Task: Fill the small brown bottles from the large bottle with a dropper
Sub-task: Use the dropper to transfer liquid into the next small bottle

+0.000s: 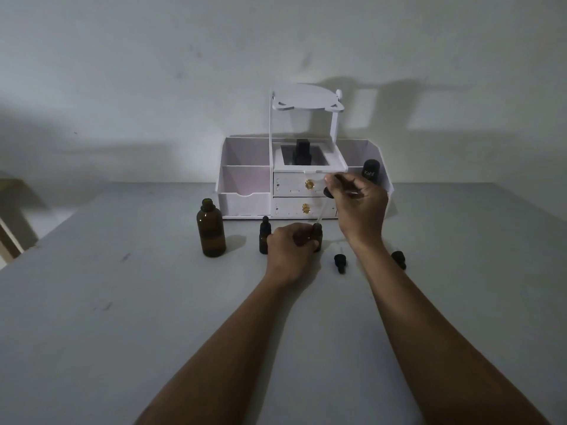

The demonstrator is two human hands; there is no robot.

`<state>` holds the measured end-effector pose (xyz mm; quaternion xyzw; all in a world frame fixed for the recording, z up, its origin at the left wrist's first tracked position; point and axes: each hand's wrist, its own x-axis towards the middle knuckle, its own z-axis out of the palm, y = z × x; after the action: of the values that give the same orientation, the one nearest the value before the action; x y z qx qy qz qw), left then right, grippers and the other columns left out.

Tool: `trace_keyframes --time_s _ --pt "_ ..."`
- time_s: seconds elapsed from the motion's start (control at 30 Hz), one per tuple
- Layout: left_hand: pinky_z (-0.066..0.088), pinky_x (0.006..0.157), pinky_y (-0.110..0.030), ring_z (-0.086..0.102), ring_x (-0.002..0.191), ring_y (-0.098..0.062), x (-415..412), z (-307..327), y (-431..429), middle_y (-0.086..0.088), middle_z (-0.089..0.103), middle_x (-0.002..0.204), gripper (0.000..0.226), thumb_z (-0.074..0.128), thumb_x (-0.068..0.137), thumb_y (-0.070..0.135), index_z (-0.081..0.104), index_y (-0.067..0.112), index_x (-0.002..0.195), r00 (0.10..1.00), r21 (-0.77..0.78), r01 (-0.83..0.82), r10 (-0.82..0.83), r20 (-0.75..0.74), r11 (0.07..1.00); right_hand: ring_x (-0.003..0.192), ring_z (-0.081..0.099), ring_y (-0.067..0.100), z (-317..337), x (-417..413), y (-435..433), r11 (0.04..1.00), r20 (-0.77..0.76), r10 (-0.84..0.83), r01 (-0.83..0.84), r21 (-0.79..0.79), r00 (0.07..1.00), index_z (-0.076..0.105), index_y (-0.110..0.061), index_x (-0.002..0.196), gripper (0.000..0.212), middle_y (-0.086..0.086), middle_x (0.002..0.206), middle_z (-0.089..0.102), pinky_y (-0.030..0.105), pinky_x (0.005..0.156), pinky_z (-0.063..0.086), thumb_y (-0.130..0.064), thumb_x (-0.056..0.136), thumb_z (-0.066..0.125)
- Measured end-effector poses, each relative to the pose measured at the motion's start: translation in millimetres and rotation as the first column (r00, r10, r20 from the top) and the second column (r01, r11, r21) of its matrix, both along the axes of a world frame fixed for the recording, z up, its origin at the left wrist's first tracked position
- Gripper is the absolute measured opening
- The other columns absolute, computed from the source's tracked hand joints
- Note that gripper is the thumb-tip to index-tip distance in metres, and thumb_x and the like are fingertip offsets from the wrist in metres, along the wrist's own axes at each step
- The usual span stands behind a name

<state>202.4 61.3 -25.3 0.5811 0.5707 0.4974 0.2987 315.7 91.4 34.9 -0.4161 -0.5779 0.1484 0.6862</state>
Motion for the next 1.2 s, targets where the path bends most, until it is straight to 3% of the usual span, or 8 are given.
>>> trace_keyframes --time_s 0.1,0.33,0.53,0.7,0.93,1.0,1.1,1.2 --pt "0.045 0.093 -0.013 0.064 0.099 -0.005 0 -1 0 -0.003 0.072 0.119 0.039 0.07 0.088 0.003 0.067 0.009 0.126 1.0 -0.004 0.01 -0.01 -0.012 1.0 0.076 0.07 0.004 -1 0 0 1.0 -0.003 0.008 -0.008 0.007 1.0 0.073 -0.025 0.091 0.006 -0.016 0.078 0.071 0.016 0.071 0.055 -0.029 0.087 0.074" --pt "0.048 0.094 -0.02 0.06 0.106 -0.008 -3 -2 -5 -0.004 0.065 0.129 0.057 0.076 0.085 0.01 0.056 0.014 0.138 0.999 -0.04 0.037 -0.038 -0.016 0.998 0.078 0.065 -0.009 3 4 -5 0.995 0.01 -0.061 0.06 0.074 0.998 0.073 -0.011 0.098 0.016 -0.017 0.082 0.067 0.004 0.07 0.049 -0.024 0.089 0.072" --pt "0.05 0.1 -0.026 0.06 0.113 -0.009 -18 -2 -36 0.0 0.064 0.129 0.044 0.072 0.089 0.02 0.059 0.02 0.131 0.989 -0.101 0.147 -0.149 -0.008 0.984 0.079 0.065 0.001 3 7 -9 0.99 0.0 -0.112 0.112 0.082 0.994 0.071 -0.015 0.1 0.023 -0.003 0.09 0.071 0.006 0.072 0.051 -0.035 0.09 0.068" --pt "0.053 0.094 -0.02 0.065 0.099 -0.002 -53 -2 -61 0.006 0.069 0.115 0.033 0.071 0.089 0.023 0.066 0.021 0.122 0.986 -0.09 0.16 -0.163 -0.027 0.983 0.079 0.065 0.001 6 -12 -24 0.993 0.006 -0.025 0.024 0.116 1.0 0.068 -0.022 0.099 0.013 -0.011 0.085 0.068 0.012 0.073 0.053 -0.032 0.09 0.068" --pt "0.058 0.07 -0.023 0.072 0.07 -0.014 -123 0 -80 -0.004 0.075 0.084 0.026 0.074 0.088 0.017 0.072 0.012 0.113 0.994 -0.07 -0.016 0.023 0.103 0.997 0.081 0.069 -0.002 17 -64 -38 0.98 0.024 0.156 -0.158 0.12 0.987 0.069 -0.023 0.1 0.01 -0.018 0.088 0.069 0.02 0.073 0.057 -0.026 0.09 0.071" --pt "0.054 0.066 -0.017 0.069 0.066 -0.007 -140 1 -78 -0.004 0.074 0.084 0.025 0.075 0.086 0.017 0.073 0.013 0.111 0.98 -0.044 -0.139 0.144 0.139 0.989 0.08 0.068 -0.006 26 -80 -39 0.971 -0.003 0.201 -0.199 0.133 0.98 0.069 -0.018 0.101 0.011 -0.017 0.087 0.068 0.015 0.073 0.056 -0.02 0.09 0.07" --pt "0.05 0.068 -0.009 0.067 0.073 0.003 -162 1 -70 0.004 0.073 0.087 0.029 0.079 0.082 0.024 0.07 0.023 0.11 0.947 0.032 -0.309 0.304 0.105 0.95 0.079 0.067 -0.01 39 -100 -38 0.958 -0.097 0.26 -0.244 0.154 0.961 0.069 -0.012 0.1 0.011 -0.017 0.086 0.067 0.008 0.071 0.052 -0.013 0.089 0.07" --pt "0.054 0.075 -0.018 0.067 0.087 -0.003 -174 -2 -59 0.008 0.07 0.098 0.045 0.084 0.076 0.031 0.066 0.028 0.117 0.923 0.039 -0.357 0.347 0.166 0.933 0.079 0.067 -0.01 48 -117 -32 0.953 -0.147 0.279 -0.255 0.161 0.949 0.07 -0.008 0.1 0.011 -0.014 0.085 0.068 0.008 0.072 0.051 -0.012 0.089 0.07"
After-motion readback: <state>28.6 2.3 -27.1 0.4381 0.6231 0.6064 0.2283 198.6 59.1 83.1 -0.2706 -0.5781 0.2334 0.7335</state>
